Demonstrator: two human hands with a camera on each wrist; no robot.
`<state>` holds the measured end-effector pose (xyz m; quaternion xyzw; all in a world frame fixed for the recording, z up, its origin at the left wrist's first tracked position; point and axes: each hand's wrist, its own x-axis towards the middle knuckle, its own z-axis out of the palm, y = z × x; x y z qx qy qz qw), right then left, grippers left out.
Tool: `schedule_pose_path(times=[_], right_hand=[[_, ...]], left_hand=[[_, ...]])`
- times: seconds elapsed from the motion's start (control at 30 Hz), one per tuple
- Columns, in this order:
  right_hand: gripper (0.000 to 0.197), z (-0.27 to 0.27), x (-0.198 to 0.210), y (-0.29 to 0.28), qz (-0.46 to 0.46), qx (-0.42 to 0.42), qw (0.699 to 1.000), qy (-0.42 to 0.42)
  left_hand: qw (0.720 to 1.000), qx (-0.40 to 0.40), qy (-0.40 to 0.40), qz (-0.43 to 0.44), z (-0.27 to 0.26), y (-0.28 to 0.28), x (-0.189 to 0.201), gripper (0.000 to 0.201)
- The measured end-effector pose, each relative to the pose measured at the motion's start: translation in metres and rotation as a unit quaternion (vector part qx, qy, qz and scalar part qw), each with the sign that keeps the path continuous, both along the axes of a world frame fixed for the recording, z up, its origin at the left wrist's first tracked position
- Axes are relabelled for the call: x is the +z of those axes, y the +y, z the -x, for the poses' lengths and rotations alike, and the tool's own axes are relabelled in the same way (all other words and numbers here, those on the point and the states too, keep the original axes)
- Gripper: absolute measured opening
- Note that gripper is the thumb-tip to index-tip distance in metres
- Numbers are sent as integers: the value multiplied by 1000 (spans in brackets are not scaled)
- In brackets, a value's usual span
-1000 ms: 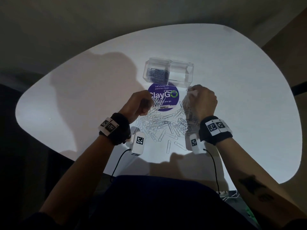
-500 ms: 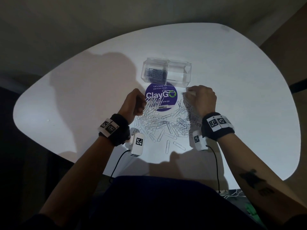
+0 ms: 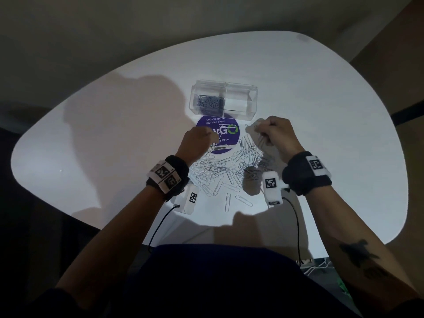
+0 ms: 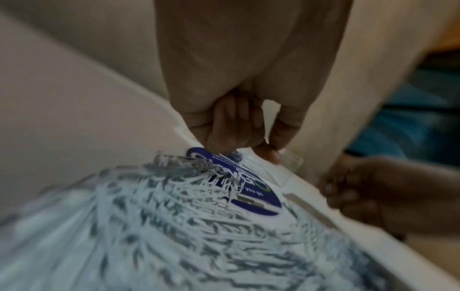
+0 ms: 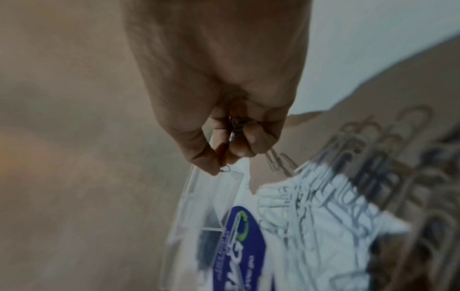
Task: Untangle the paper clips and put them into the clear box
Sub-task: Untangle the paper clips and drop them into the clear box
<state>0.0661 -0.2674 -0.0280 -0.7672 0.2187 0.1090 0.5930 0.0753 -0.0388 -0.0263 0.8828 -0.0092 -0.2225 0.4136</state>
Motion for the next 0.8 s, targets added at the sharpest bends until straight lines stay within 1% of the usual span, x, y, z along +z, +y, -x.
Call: schedule_pose_path(times=[0.03, 0.07, 0.1, 0.17, 0.23, 0.3, 0.37, 0.43, 0.5, 0.57, 0.6, 0.63, 0.7, 0.73, 0.8], right_hand=[[26, 4, 1, -3, -72, -23, 997, 7], [25, 9, 1, -6, -129, -34, 991, 12], [23, 12, 1, -9, -171, -42, 984, 15], [20, 20, 0, -14, -223, -57, 973, 17], [22, 27, -1, -16, -259, -73, 963, 10], [27, 32, -3, -16, -276, -74, 958, 8], [30, 37, -5, -15, -261, -68, 963, 13], [29, 39, -7, -13, -260, -61, 964, 0], [24, 39, -9, -10, -285, -51, 957, -16], [20, 37, -6, -8, -321, -55, 945, -16], [17, 36, -3, -7, -338, -54, 940, -9], [19, 35, 1, -7, -346, -58, 936, 4], [31, 34, 6, -7, -315, -86, 944, 36], [37, 33, 6, -8, -284, -103, 953, 36], [43, 34, 3, -13, -229, -128, 965, 14]], left_hand=[[994, -68, -68, -51, 0, -5, -4, 25], [988, -98, -106, -61, 1, -10, -6, 22], [985, -104, -125, -51, 2, -16, -6, 16], [973, -121, -182, -71, 1, -28, -10, 10], [948, -177, -230, -129, -1, -42, -16, 16], [931, -212, -246, -168, -4, -52, -21, 25], [925, -222, -242, -192, -8, -55, -25, 28], [917, -238, -247, -203, -9, -57, -25, 22], [902, -260, -256, -233, -10, -57, -23, 14], [894, -278, -251, -248, -10, -58, -21, 14], [897, -283, -242, -239, -9, -58, -22, 14], [902, -290, -226, -226, -9, -57, -22, 12], [925, -293, -162, -181, -9, -50, -22, 10], [941, -280, -126, -144, -9, -45, -22, 10], [975, -206, -64, -48, -9, -34, -19, 15]])
